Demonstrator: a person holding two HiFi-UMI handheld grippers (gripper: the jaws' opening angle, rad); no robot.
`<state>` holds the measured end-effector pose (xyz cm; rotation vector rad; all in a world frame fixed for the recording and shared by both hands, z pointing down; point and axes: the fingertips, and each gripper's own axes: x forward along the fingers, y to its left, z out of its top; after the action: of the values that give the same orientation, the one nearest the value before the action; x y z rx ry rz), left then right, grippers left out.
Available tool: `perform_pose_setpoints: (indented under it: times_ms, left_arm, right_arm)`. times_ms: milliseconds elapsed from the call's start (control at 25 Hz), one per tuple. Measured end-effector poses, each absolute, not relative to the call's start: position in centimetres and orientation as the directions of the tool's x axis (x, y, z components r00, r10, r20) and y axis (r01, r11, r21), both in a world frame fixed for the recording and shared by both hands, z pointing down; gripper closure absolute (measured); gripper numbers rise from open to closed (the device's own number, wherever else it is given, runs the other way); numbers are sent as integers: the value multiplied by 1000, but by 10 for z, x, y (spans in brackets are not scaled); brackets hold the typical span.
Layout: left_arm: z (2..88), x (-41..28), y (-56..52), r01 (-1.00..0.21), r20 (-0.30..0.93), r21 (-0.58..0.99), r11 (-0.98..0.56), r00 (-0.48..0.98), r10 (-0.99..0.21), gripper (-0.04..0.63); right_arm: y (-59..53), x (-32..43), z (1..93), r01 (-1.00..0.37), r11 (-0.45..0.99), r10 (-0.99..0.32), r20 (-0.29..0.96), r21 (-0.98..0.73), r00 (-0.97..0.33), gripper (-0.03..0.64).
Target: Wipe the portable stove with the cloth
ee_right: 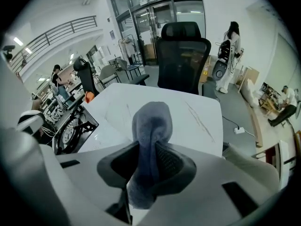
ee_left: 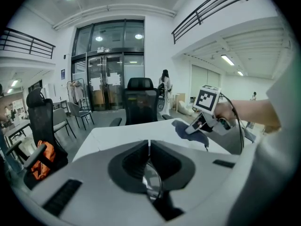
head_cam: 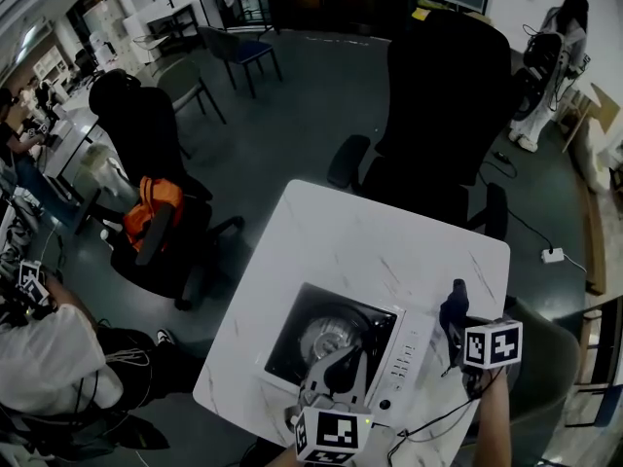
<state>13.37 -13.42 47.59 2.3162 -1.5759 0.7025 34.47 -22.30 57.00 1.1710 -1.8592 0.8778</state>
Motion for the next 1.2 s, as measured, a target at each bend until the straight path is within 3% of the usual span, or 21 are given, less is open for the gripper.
perform_pose_setpoints:
  times_ms: [440,800,1200]
  left_arm:
    - [461,120,-124,-925,480,-57,-376,305,-823,574]
    - [449,95,-115,-931,446,-44,-363,307,-841,574]
    - [437,87,-101,-916,399,-29,-400,357,-845,574]
  right_arm:
    - [-192,292,515,-919,347,-529,769,-189,-358,511]
    - [-154,246,470,-943,278,-699,634,-185,-331,511]
    - [-110,211,447,-959,233,-801,528,-160,-282,512]
